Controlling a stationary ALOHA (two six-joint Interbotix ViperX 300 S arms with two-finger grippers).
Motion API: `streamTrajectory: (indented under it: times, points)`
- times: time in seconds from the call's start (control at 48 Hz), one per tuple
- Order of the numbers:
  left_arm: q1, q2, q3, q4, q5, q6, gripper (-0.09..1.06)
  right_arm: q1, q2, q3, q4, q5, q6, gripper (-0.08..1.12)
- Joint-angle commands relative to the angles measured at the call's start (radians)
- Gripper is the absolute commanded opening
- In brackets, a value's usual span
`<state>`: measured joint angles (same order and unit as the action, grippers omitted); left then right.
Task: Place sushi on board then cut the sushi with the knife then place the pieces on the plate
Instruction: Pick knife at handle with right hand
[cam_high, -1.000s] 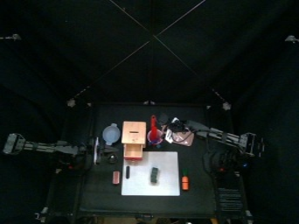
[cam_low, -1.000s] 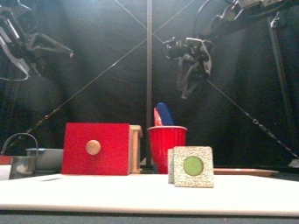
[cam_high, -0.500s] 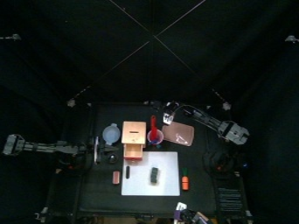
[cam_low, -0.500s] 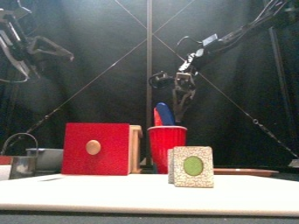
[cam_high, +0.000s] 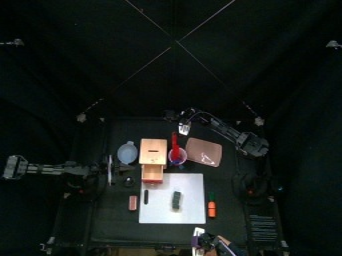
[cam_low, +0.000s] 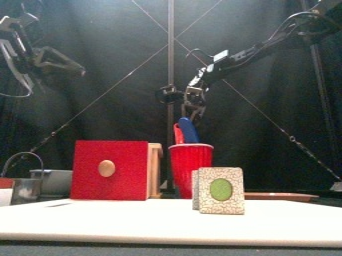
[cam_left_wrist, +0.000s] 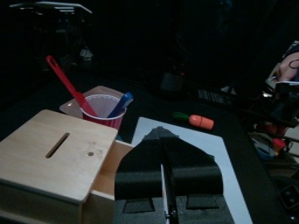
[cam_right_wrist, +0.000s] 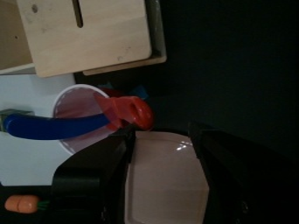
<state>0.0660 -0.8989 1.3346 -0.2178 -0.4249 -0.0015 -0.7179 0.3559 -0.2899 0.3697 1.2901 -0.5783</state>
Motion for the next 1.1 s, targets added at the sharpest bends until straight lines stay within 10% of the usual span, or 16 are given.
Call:
streamTrajectory:
  times: [0.021, 1.104]
  points:
    - [0.011, 0.003, -0.008, -0.002, 0.002, 0.000, 0.19, 0.002, -0.002, -0.055, 0.021, 0.038, -0.008, 0.86]
    - [0.028, 0.005, -0.032, -0.038, 0.002, -0.003, 0.19, 0.009, 0.052, -0.218, -0.051, 0.155, 0.025, 0.74]
